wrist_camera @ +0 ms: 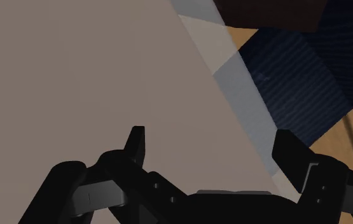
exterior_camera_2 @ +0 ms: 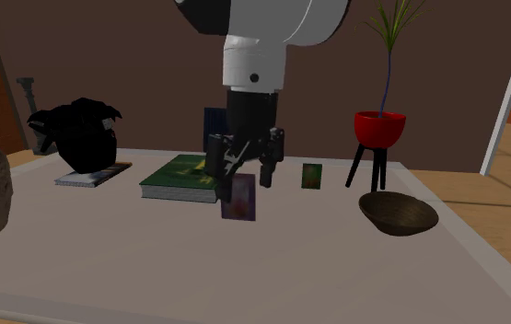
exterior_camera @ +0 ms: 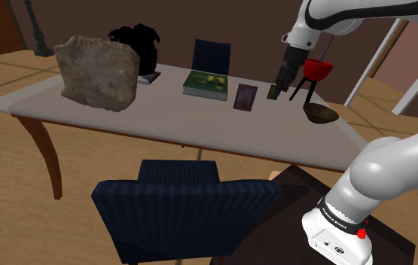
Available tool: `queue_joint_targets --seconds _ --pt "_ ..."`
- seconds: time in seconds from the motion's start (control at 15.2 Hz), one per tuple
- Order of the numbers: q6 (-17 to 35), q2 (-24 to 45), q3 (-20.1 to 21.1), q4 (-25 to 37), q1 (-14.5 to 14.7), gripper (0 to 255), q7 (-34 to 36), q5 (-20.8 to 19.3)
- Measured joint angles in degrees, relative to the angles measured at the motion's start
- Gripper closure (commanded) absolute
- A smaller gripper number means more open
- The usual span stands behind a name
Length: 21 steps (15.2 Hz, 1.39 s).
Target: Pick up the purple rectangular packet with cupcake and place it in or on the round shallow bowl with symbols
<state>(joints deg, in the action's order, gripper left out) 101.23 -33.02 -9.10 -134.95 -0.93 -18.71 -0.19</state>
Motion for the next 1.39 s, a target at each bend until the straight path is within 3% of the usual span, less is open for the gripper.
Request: queue_joint_targets --seconds 0.53,0.99,1.39 --pt "6.17 15.72 -7.61 9.78 1.27 0 -18.47 -1.70" --pt "8.69 31.43 -11.17 22.98 1.85 0 -33.85 1.59" --pt "7.91 45.24 -11.70 37.34 -0.17 0 -46.11 5.73"
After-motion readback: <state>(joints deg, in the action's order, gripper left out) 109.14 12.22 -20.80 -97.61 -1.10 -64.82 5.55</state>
